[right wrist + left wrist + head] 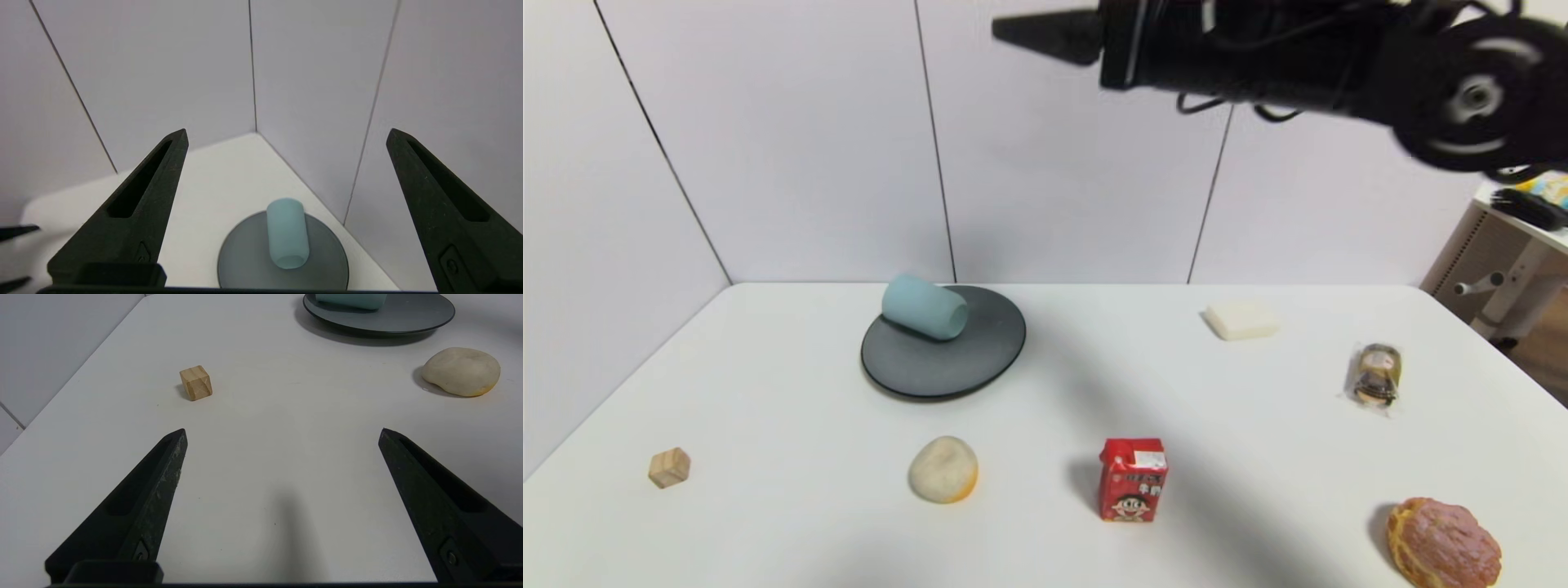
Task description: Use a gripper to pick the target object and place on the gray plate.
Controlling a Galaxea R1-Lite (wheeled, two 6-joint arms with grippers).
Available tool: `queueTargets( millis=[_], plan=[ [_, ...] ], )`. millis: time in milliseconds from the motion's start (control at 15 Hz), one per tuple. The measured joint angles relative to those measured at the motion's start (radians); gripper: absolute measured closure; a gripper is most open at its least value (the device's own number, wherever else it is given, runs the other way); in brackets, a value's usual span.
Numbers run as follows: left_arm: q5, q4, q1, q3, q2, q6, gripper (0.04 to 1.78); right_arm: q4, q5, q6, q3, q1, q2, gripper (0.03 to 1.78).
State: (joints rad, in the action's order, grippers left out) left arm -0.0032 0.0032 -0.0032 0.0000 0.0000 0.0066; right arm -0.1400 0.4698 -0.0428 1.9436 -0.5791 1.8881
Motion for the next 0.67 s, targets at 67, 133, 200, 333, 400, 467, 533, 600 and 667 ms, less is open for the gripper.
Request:
queueTargets(
  millis=[67, 133, 200, 333, 400, 467, 533, 600, 667],
  plan=[
    [0.000, 0.000, 0.000, 0.000, 0.000, 0.000, 0.13, 0.025, 0.004, -0.020, -0.010, 0.020, -0.057, 0.13],
    [0.000, 0.000, 0.000, 0.000, 0.000, 0.000, 0.13, 0.053, 0.013, -0.030, -0.033, 0.046, -0.117, 0.13],
    [0.000, 0.000, 0.000, 0.000, 0.000, 0.000, 0.13, 0.083, 0.029, -0.034, -0.072, 0.078, -0.178, 0.13],
    [0.000, 0.000, 0.000, 0.000, 0.000, 0.001, 0.13, 0.129, 0.067, -0.036, -0.209, 0.160, -0.314, 0.12],
    [0.000, 0.000, 0.000, 0.000, 0.000, 0.000, 0.13, 0.145, 0.076, -0.035, -0.291, 0.199, -0.383, 0.12],
    [0.000, 0.000, 0.000, 0.000, 0.000, 0.001, 0.13, 0.163, 0.078, -0.035, -0.388, 0.239, -0.457, 0.12],
    [0.000, 0.000, 0.000, 0.000, 0.000, 0.000, 0.13, 0.174, 0.076, -0.032, -0.478, 0.276, -0.525, 0.12],
    [0.000, 0.000, 0.000, 0.000, 0.000, 0.000, 0.13, 0.183, 0.062, -0.024, -0.563, 0.314, -0.595, 0.12],
    [0.000, 0.000, 0.000, 0.000, 0.000, 0.000, 0.13, 0.197, 0.029, -0.007, -0.650, 0.352, -0.669, 0.12]
  ],
)
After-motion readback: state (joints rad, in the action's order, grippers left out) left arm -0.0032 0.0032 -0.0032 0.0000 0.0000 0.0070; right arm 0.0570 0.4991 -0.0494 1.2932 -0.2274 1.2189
